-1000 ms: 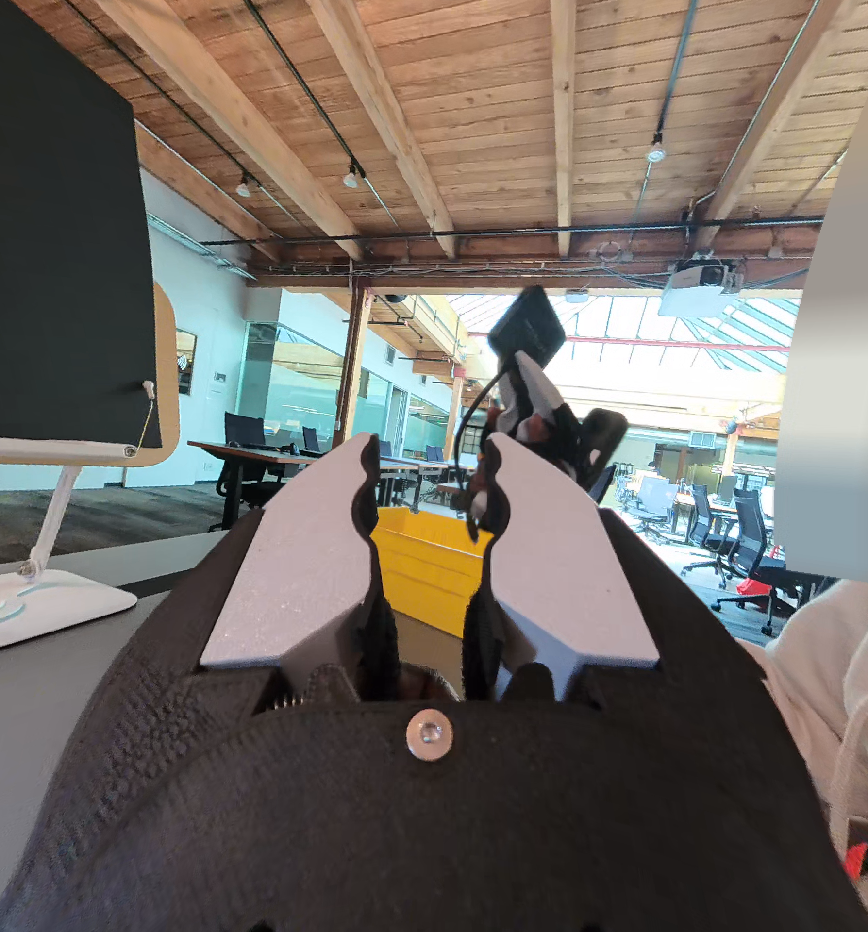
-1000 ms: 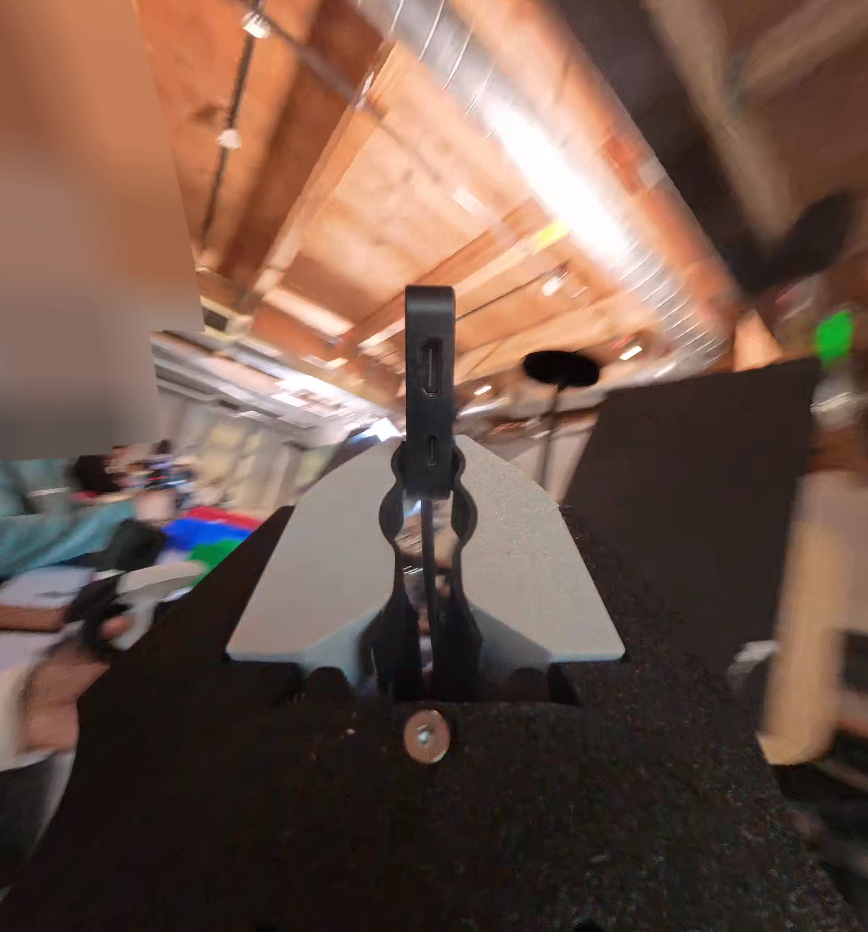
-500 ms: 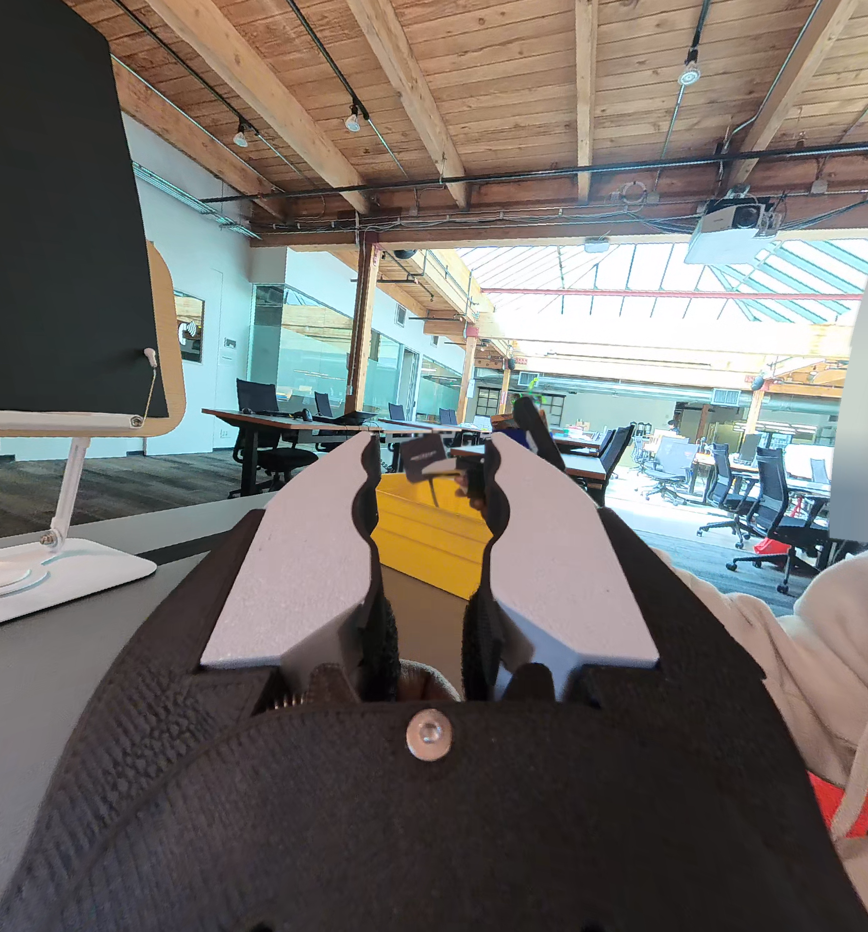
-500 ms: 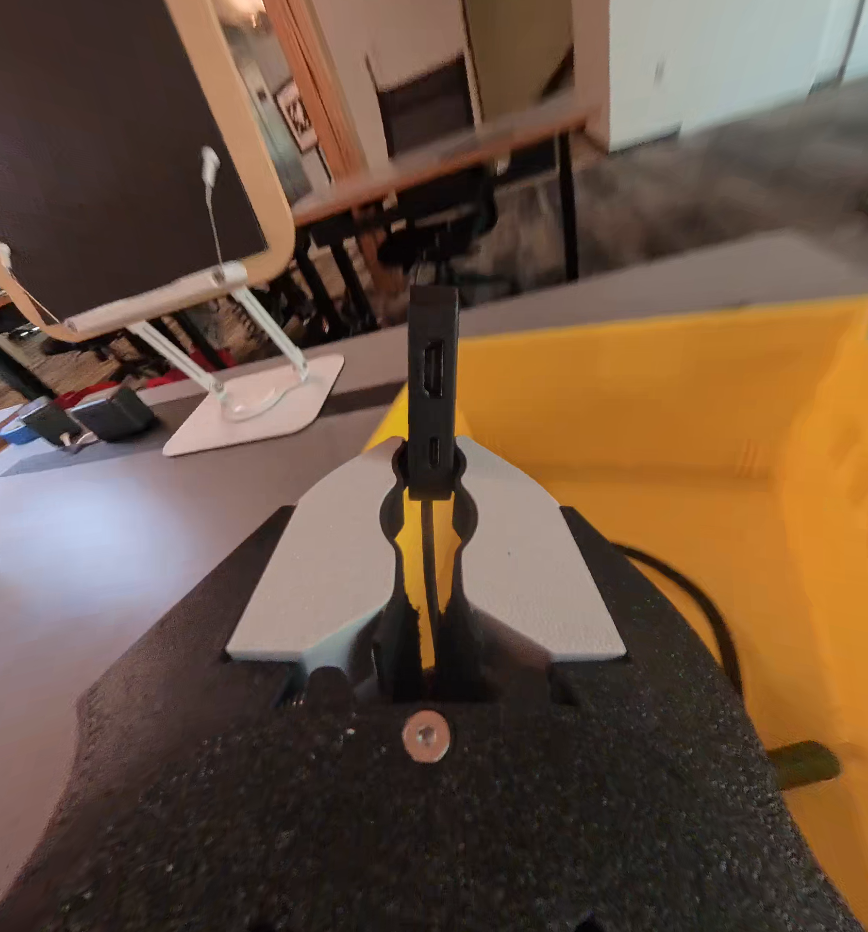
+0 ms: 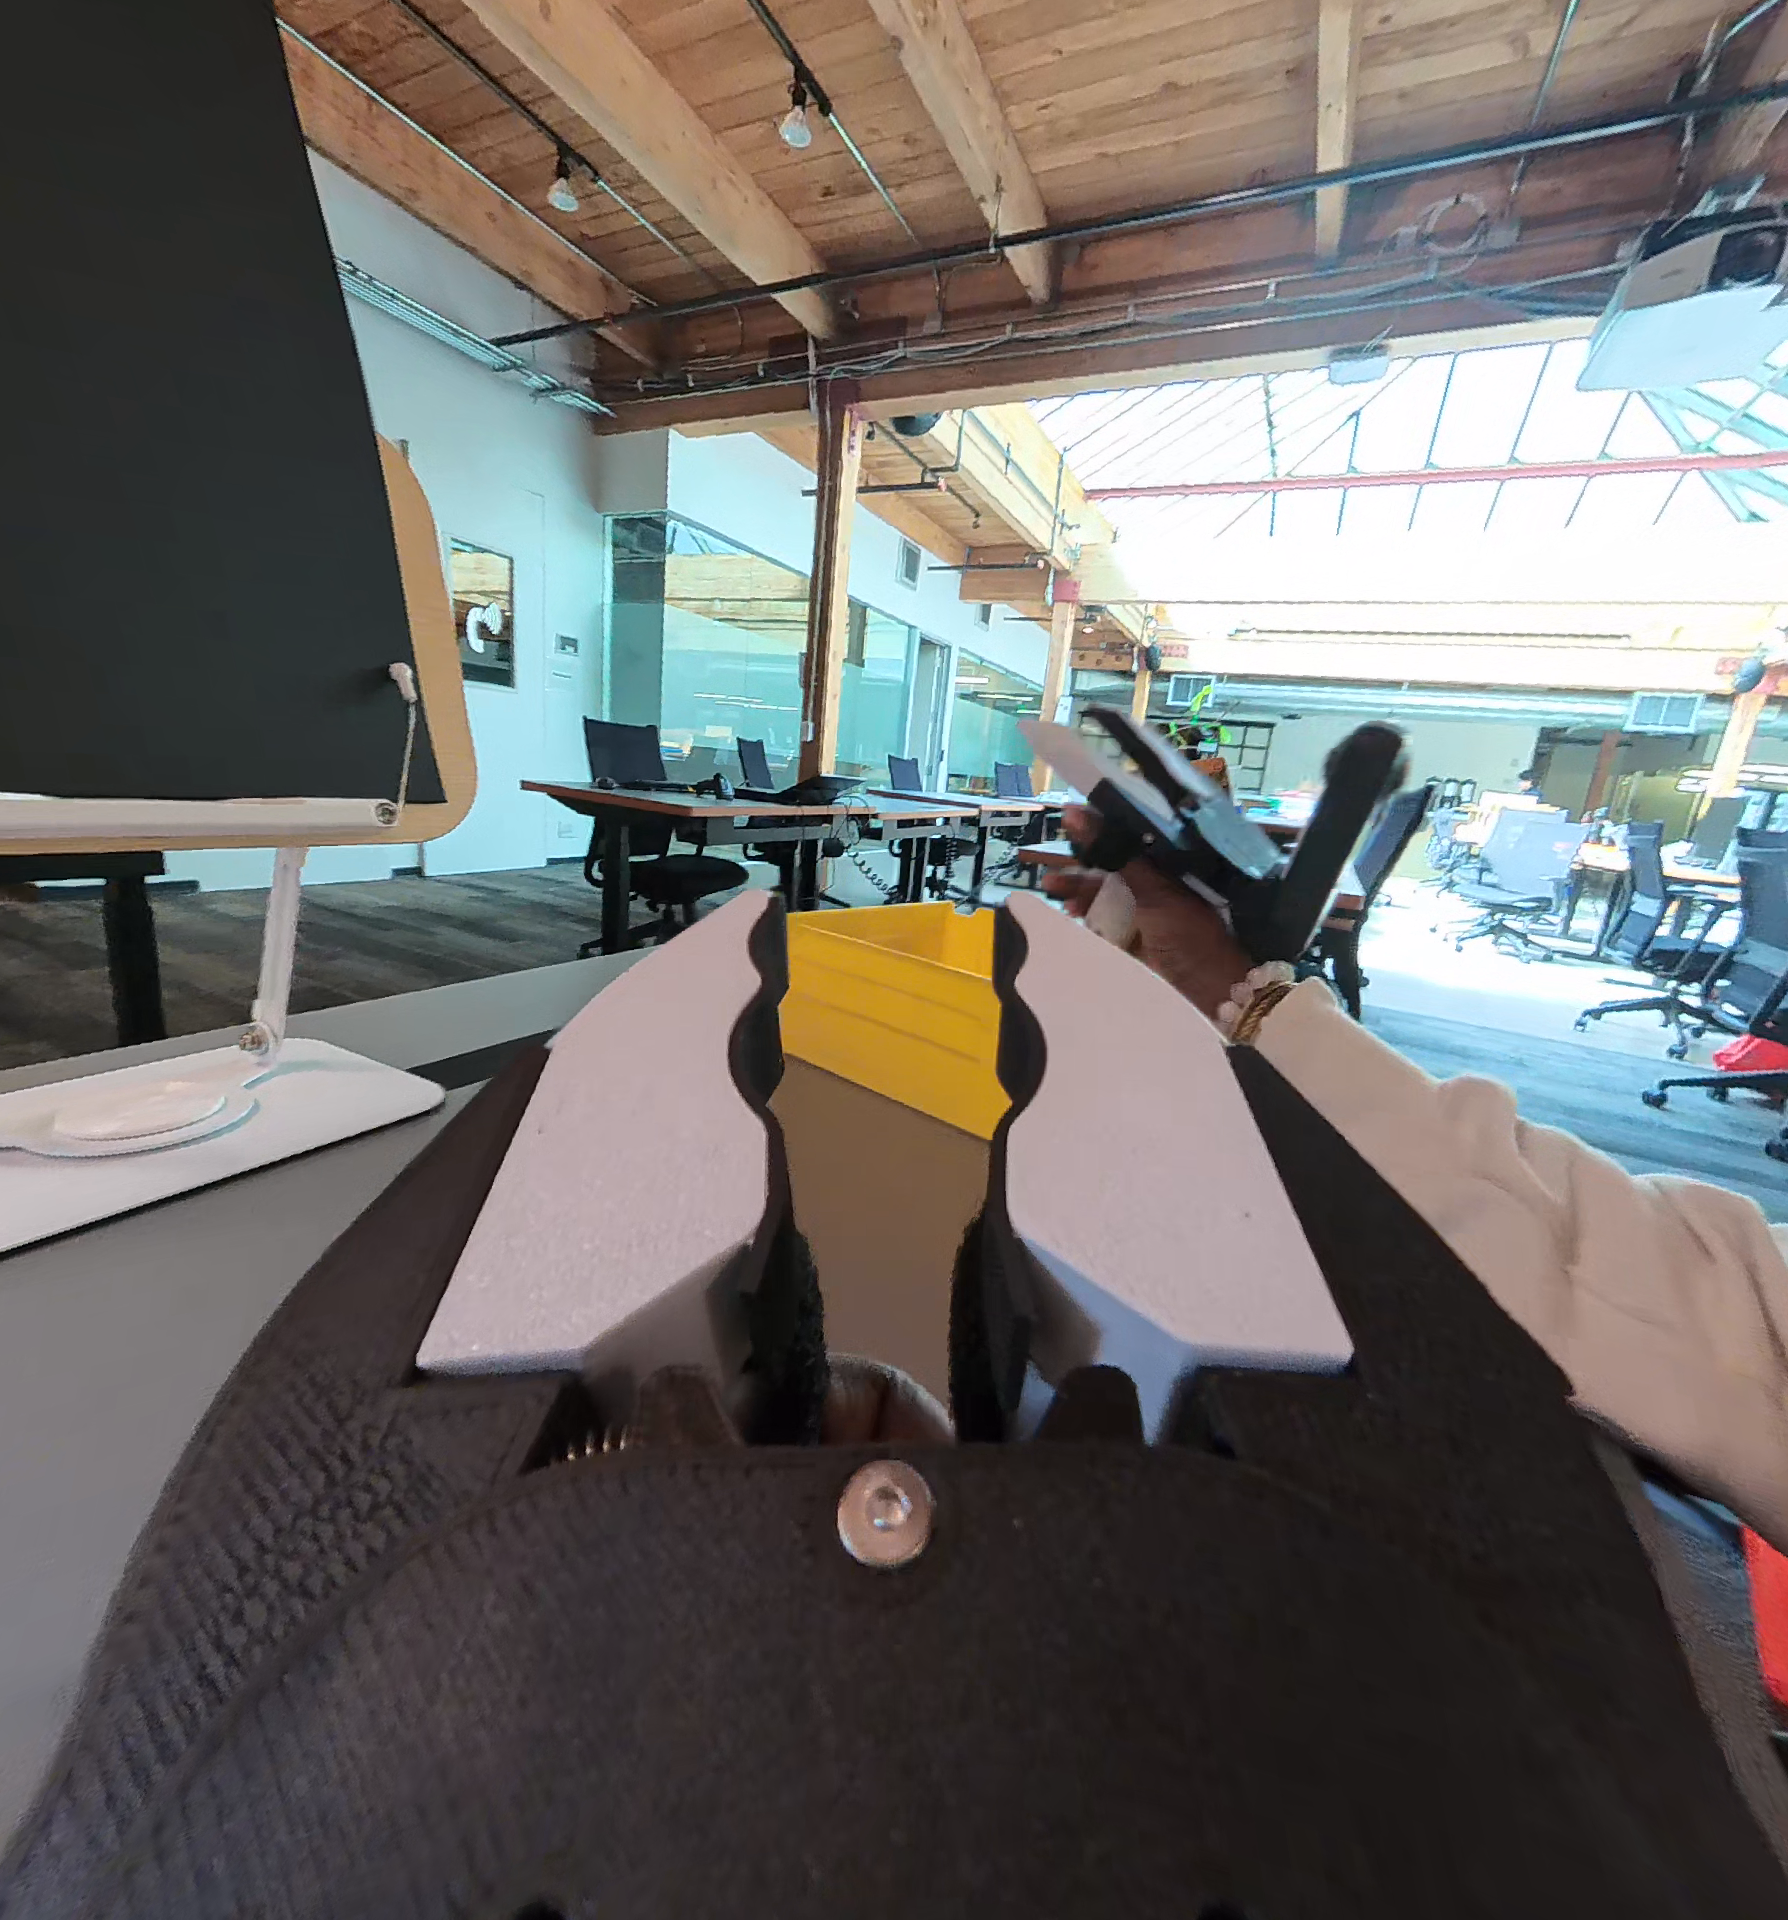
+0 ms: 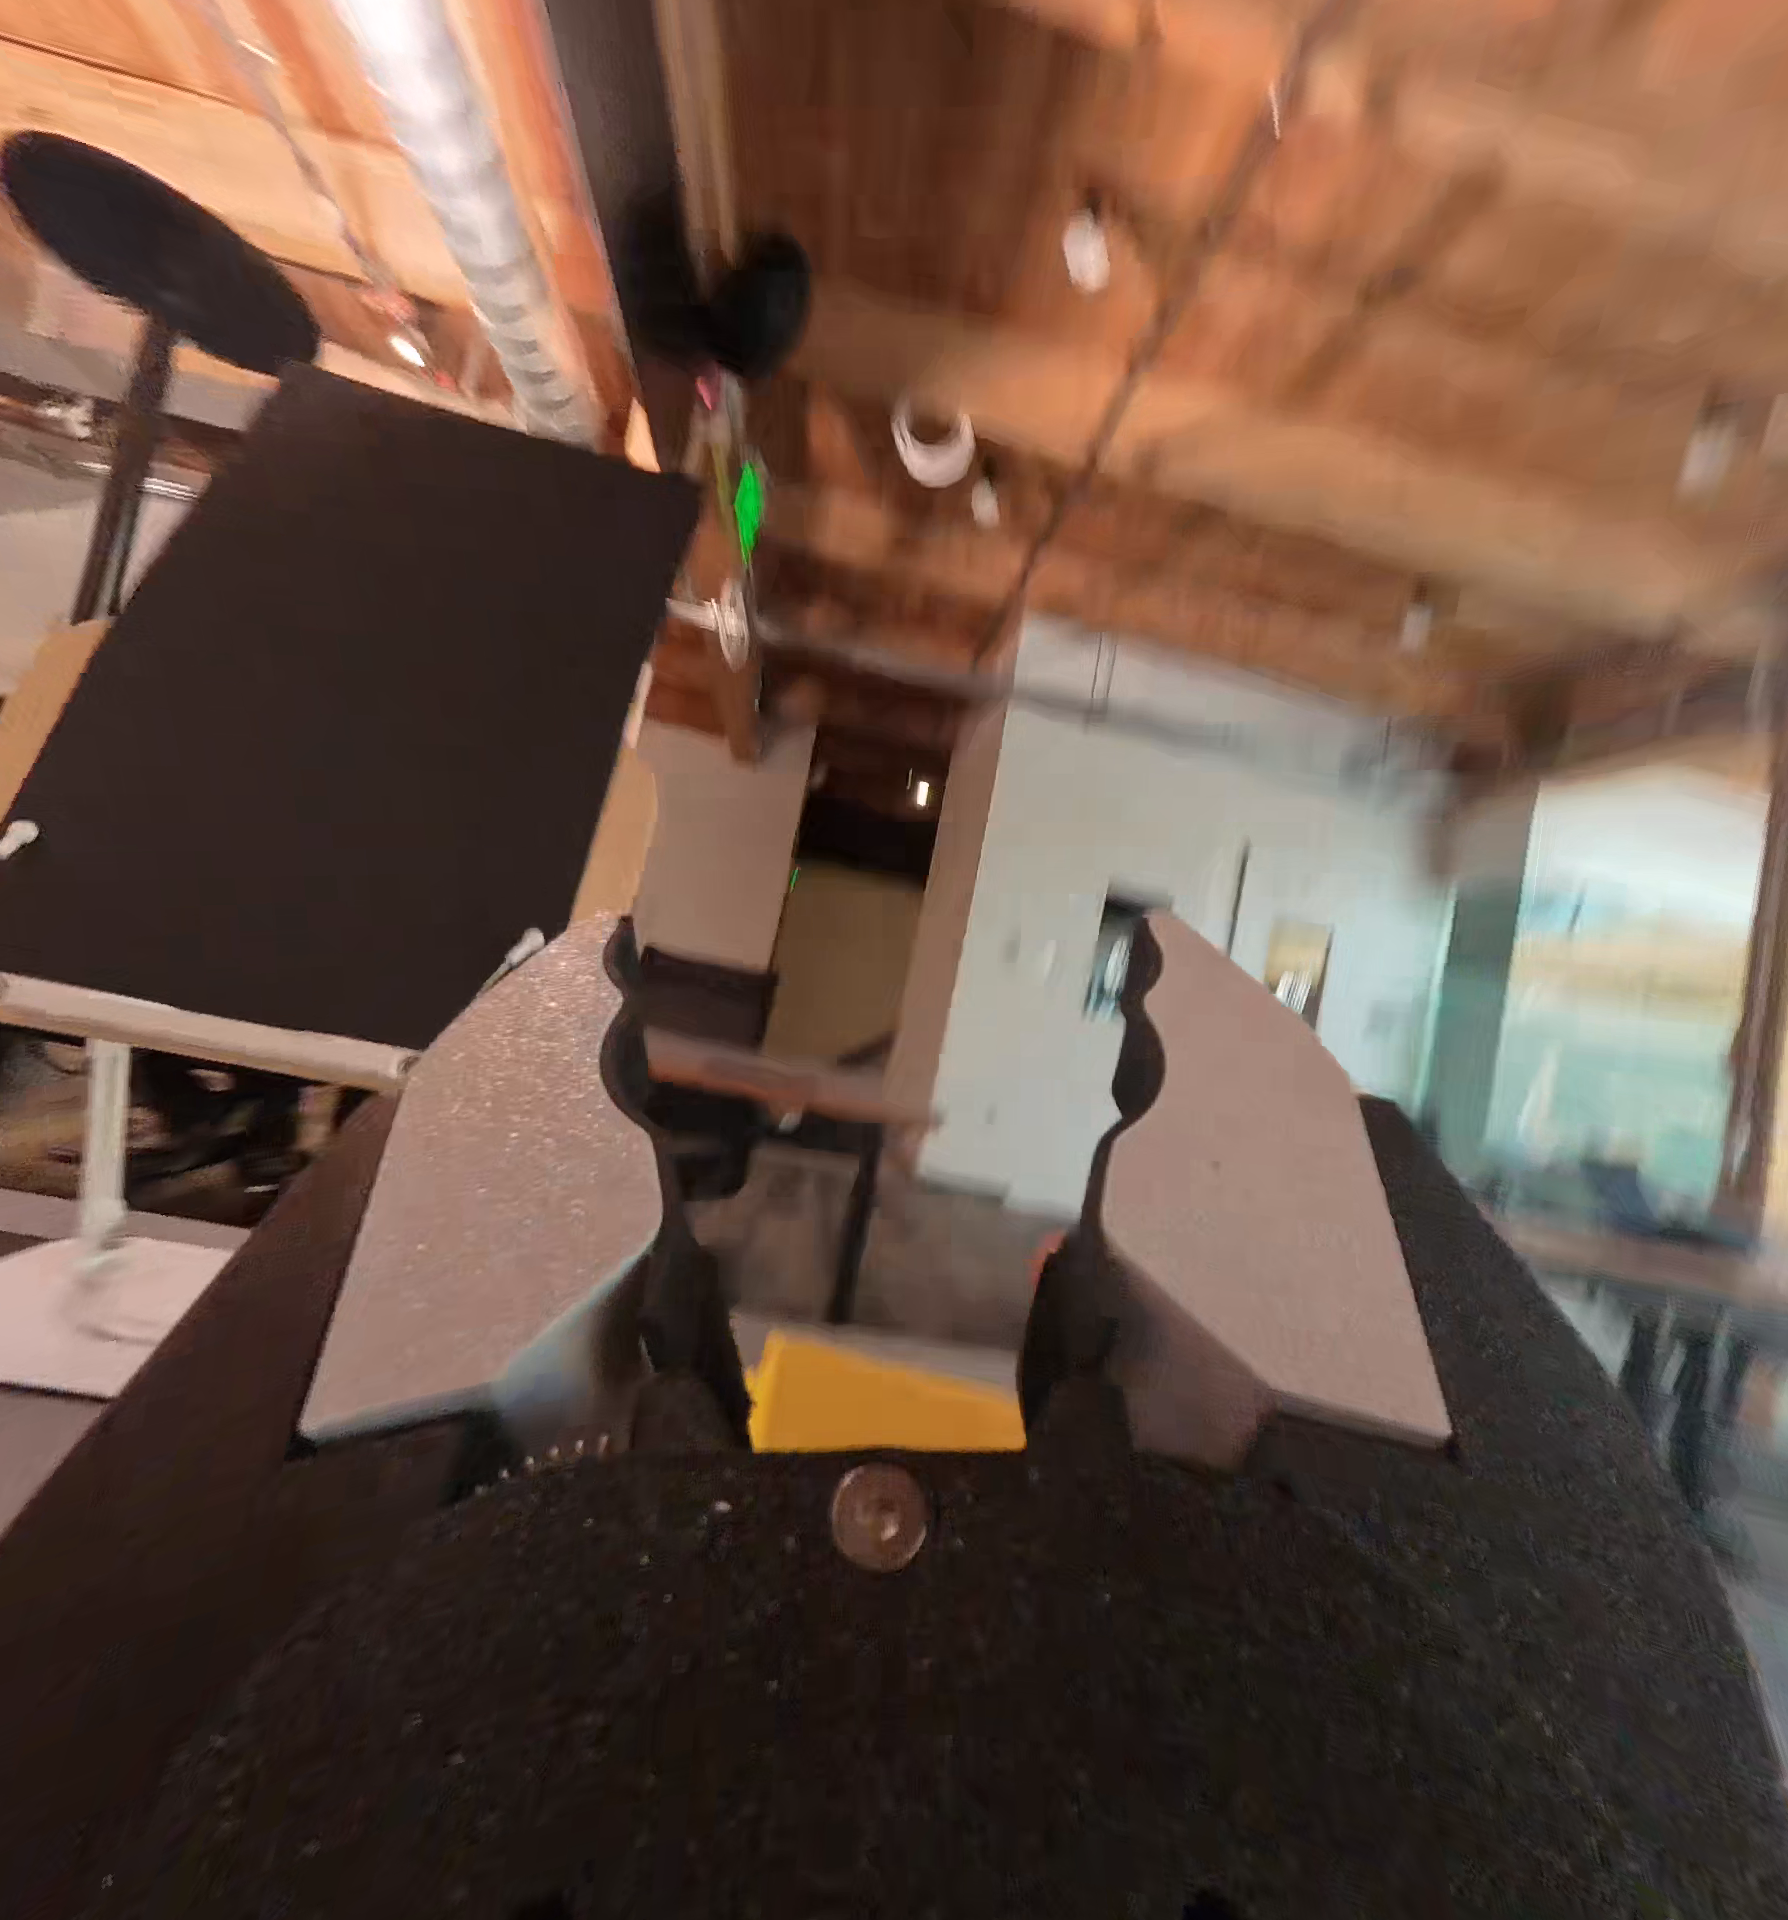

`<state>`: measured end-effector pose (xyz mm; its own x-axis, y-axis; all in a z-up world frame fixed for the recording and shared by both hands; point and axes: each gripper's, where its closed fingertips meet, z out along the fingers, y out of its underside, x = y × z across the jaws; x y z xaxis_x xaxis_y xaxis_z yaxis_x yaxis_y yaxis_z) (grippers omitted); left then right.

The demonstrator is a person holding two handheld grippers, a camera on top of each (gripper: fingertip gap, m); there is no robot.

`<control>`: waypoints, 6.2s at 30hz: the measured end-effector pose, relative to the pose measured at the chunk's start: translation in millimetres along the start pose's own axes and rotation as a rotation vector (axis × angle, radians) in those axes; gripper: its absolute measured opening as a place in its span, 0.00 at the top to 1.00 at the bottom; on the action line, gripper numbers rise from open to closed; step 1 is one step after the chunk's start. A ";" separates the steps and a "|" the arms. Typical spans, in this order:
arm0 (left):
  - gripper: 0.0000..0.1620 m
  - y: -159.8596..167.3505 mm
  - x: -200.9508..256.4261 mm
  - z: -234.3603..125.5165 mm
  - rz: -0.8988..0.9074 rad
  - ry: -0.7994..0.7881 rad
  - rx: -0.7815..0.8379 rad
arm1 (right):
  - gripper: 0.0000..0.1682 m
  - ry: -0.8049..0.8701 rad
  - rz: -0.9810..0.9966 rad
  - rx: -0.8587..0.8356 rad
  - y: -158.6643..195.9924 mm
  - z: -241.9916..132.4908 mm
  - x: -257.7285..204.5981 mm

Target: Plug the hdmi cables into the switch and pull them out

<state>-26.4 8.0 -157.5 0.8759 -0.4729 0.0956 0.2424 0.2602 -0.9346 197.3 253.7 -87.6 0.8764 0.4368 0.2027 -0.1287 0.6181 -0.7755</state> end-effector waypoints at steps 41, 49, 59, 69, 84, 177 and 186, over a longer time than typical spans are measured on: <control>0.44 -62.6 -11.4 -78.3 0.362 -0.173 -0.509 | 0.27 -0.232 -0.483 -0.372 58.9 7.9 -82.4; 0.53 -81.5 -101.8 -271.2 0.150 -0.937 -0.659 | 0.28 -0.231 -0.418 -0.392 62.9 7.7 -81.7; 0.54 11.8 -117.9 -275.4 0.048 -0.852 -1.188 | 0.28 -0.241 -0.436 -0.407 65.2 6.9 -82.6; 0.83 50.8 -132.4 -292.0 -0.005 -0.923 -1.461 | 0.29 -0.260 -0.440 -0.412 66.2 6.1 -85.0; 0.94 -32.0 -124.5 -252.4 0.189 -0.870 -0.938 | 0.33 -0.290 -0.450 -0.423 70.1 4.1 -91.3; 0.82 6.8 -47.6 -4.7 1.173 -0.794 -0.589 | 0.91 -0.874 1.297 -0.090 -78.0 -56.3 -258.3; 0.72 67.3 0.5 -17.3 0.644 -0.211 -0.944 | 0.92 -1.164 1.059 -0.044 -86.4 -69.8 -255.1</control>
<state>-16.9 10.8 -226.3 0.7974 -0.3088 -0.5184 -0.6029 -0.3716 -0.7060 17.3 43.2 -114.0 -0.4263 0.8982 -0.1076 -0.3968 -0.2926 -0.8700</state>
